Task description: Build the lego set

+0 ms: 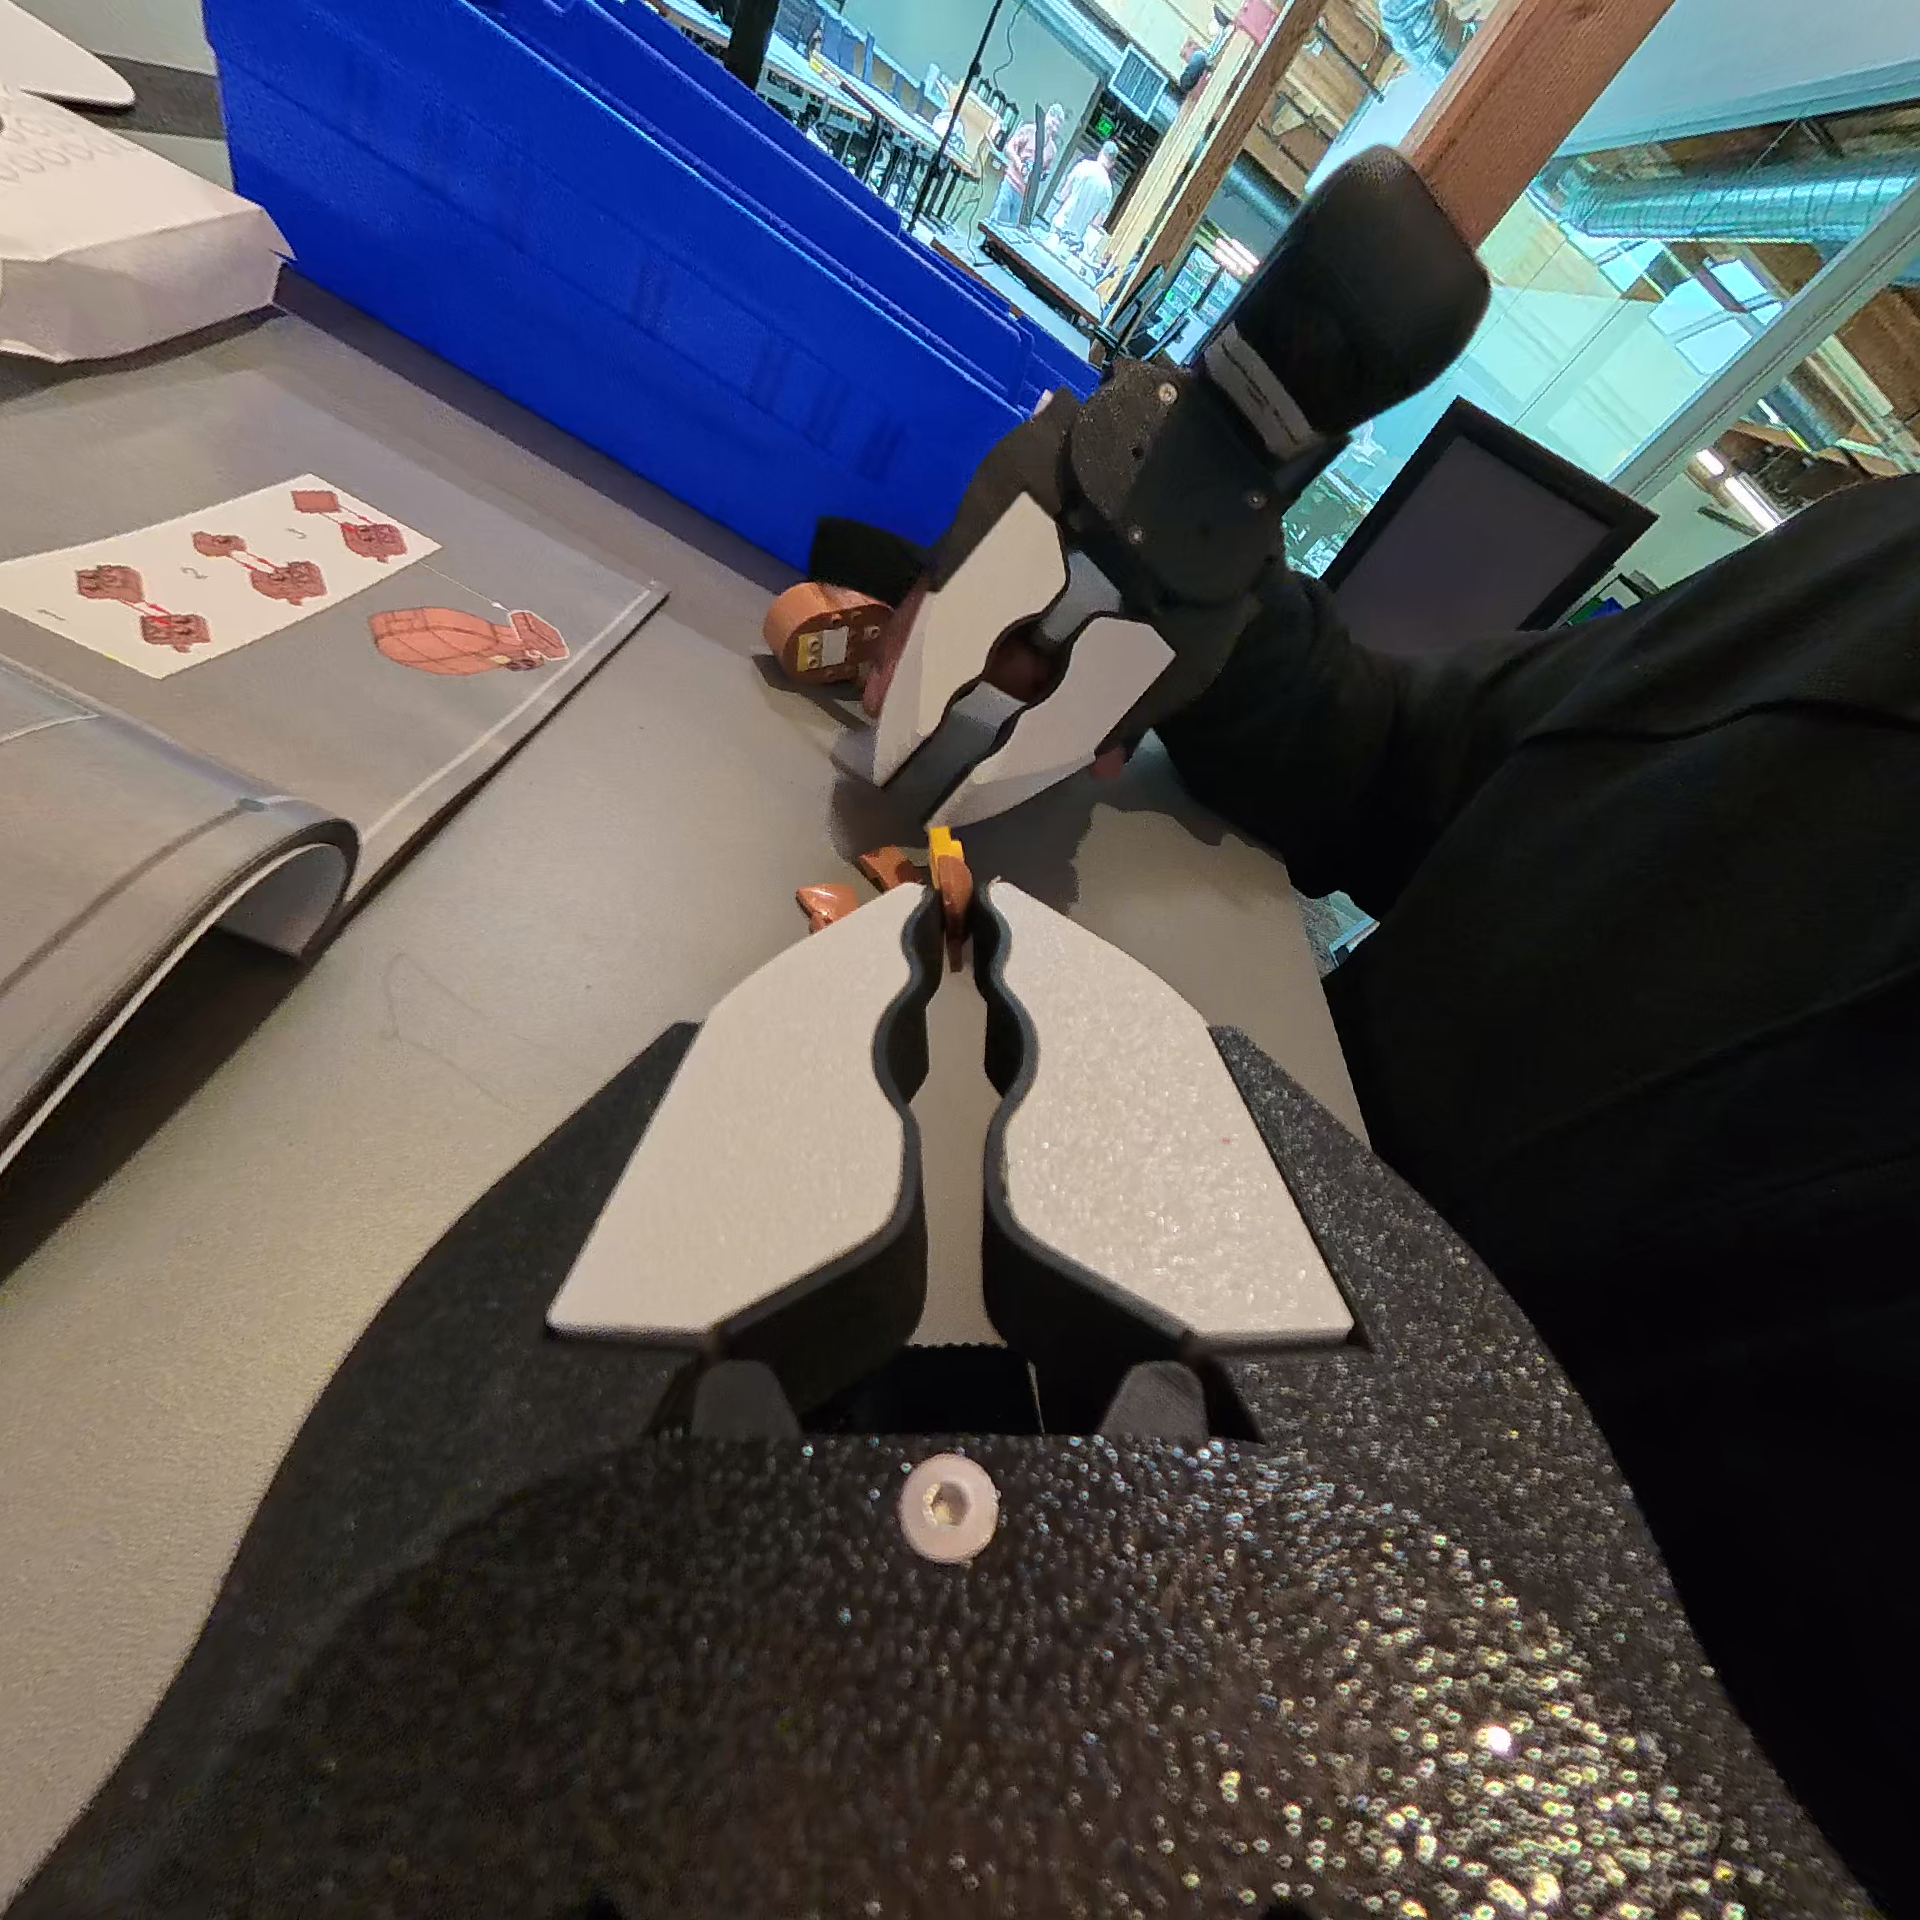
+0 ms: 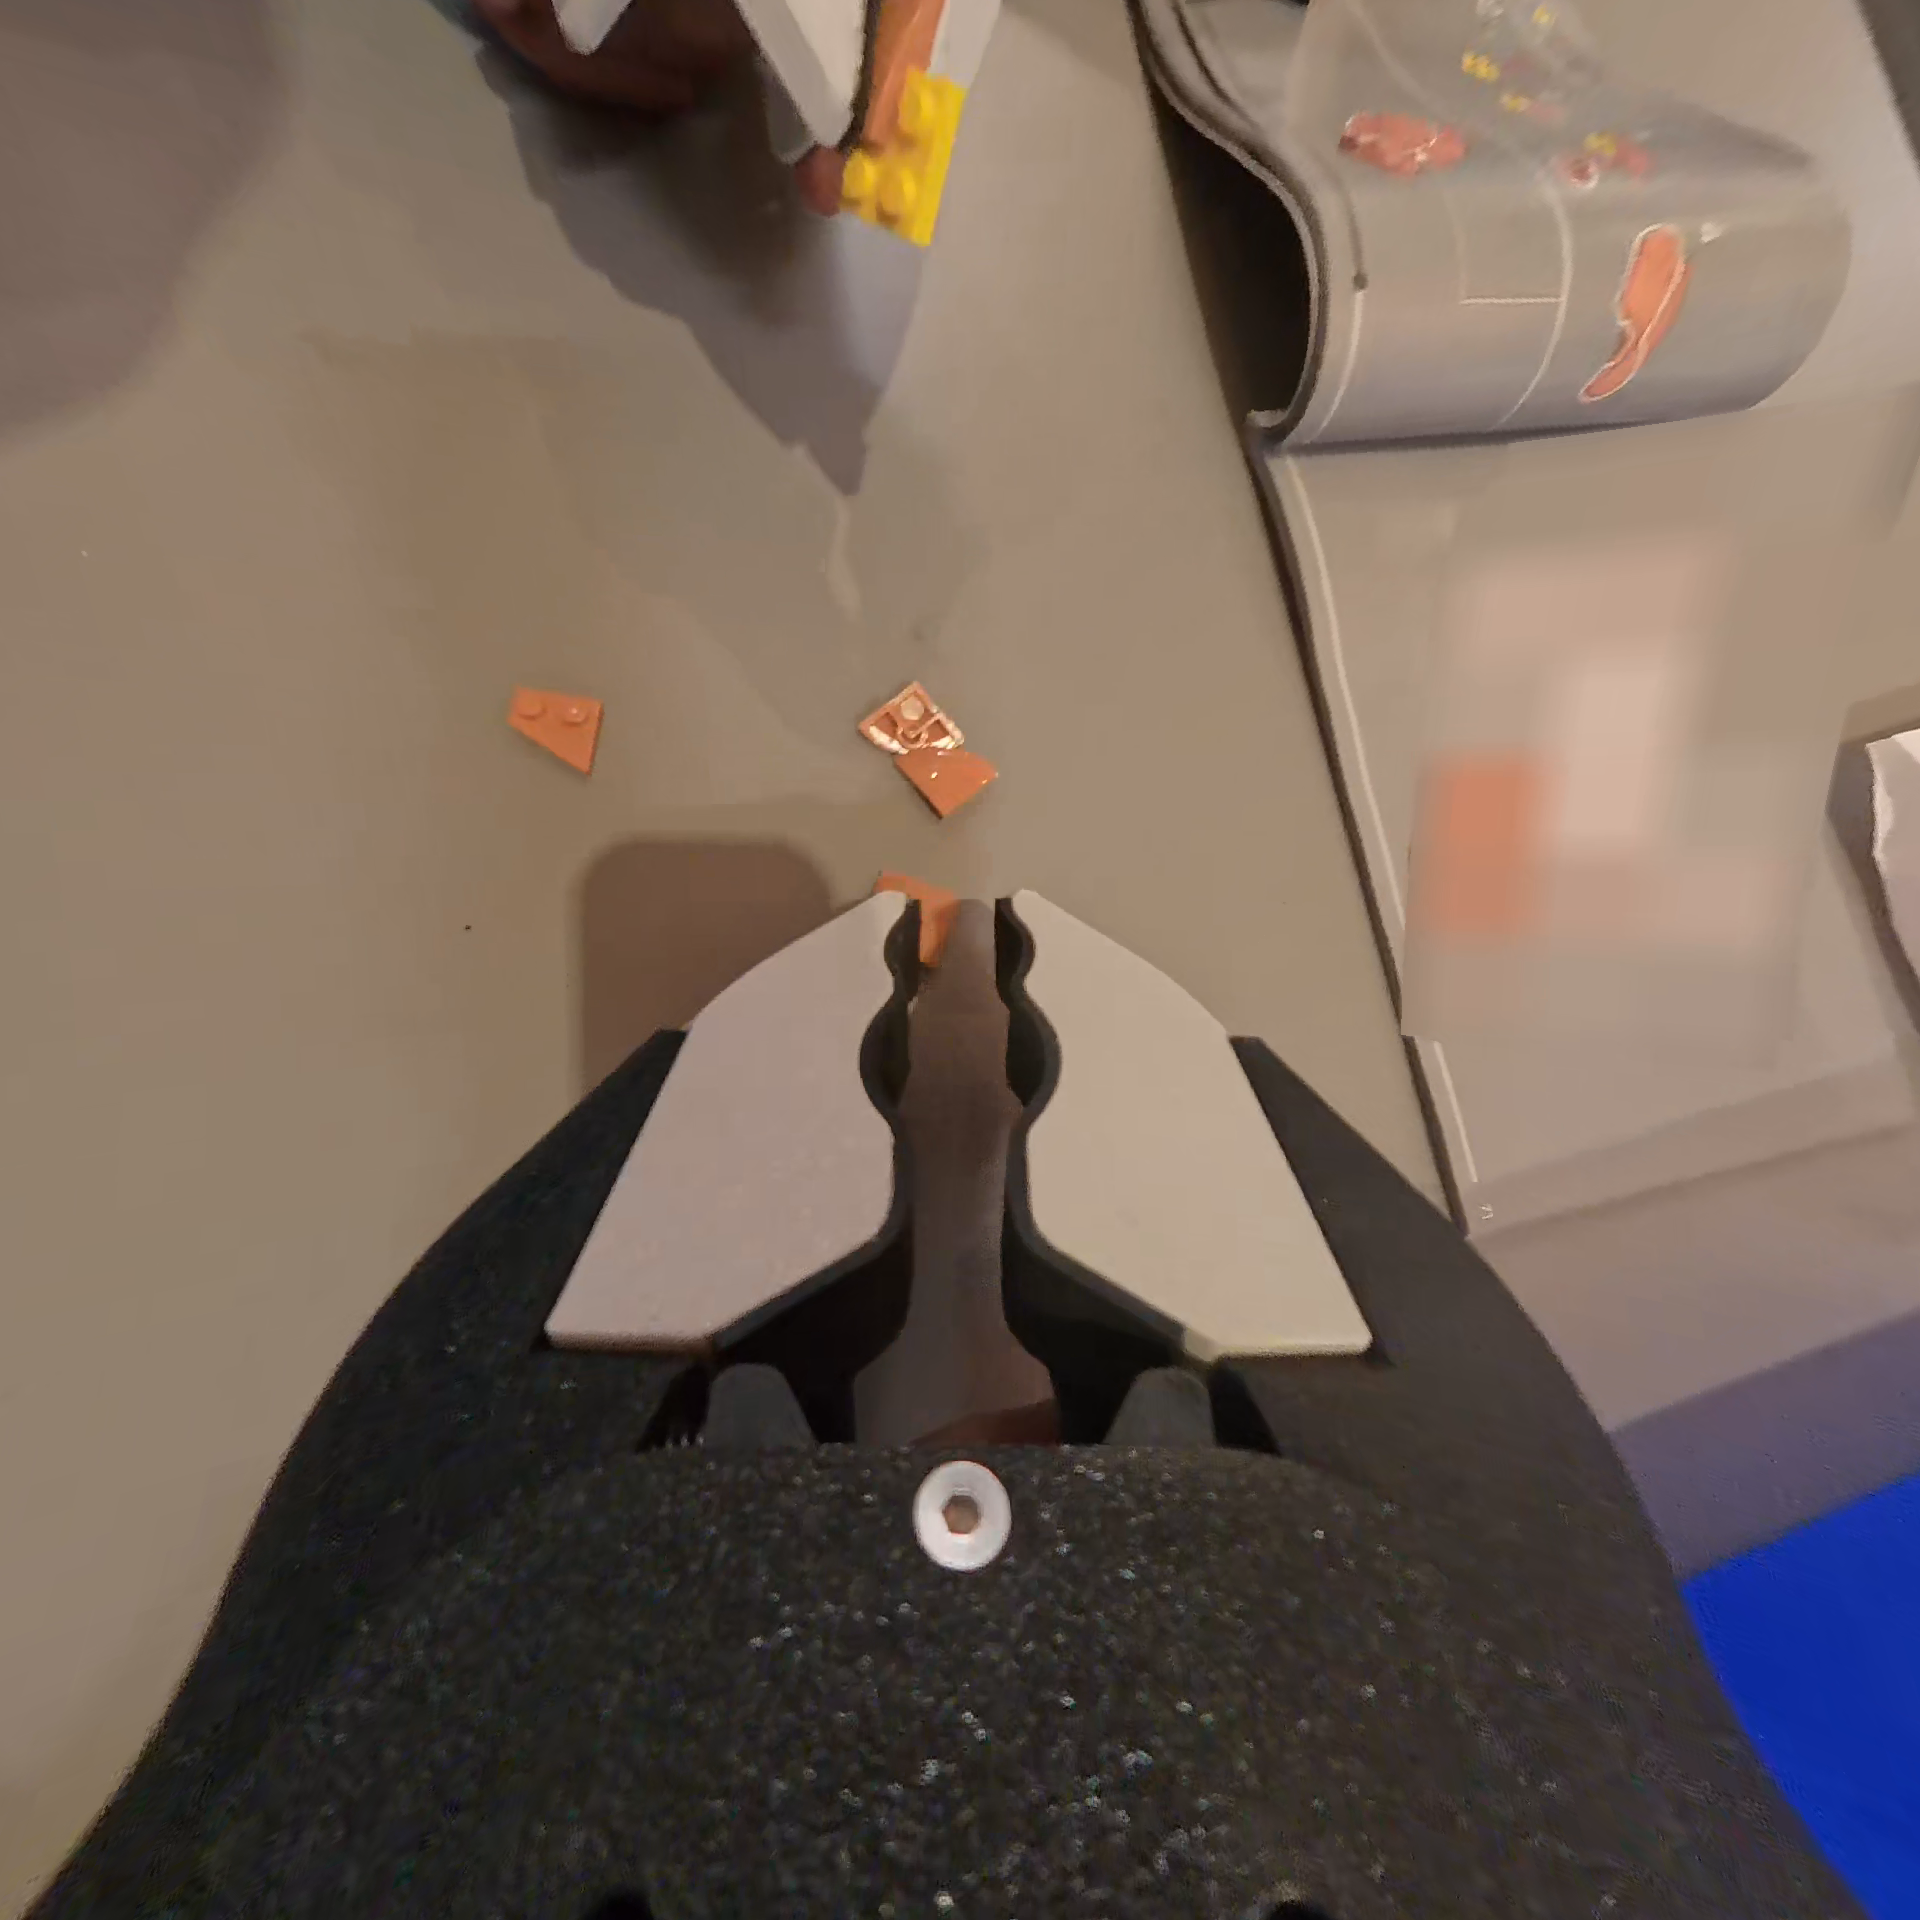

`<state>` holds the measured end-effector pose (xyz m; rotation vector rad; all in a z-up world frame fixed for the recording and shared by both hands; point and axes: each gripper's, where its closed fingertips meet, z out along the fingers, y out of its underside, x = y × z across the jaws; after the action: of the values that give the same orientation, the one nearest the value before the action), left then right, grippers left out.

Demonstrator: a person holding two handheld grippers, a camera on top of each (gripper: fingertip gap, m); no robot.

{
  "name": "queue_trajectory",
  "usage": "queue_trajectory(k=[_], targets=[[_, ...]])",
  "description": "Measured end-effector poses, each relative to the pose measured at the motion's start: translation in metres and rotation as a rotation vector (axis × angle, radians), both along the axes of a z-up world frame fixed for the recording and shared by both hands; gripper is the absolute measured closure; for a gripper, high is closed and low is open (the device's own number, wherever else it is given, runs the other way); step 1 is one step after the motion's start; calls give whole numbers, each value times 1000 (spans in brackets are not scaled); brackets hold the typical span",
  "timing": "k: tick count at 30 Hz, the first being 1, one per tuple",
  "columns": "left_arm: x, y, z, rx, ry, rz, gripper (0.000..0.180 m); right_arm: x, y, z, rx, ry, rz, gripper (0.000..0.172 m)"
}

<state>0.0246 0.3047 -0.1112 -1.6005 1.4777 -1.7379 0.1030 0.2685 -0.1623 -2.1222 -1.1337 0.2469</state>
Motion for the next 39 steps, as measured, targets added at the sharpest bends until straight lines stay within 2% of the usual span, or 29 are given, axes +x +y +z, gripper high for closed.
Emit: queue_trajectory(k=[13, 39], targets=[[0, -9, -7, 52, 41, -38, 175, -1, -6, -18, -105, -69, -58, 154], [-1, -11, -8, 67, 47, -45, 175, -11, -21, -20, -177, -54, -15, 155]])
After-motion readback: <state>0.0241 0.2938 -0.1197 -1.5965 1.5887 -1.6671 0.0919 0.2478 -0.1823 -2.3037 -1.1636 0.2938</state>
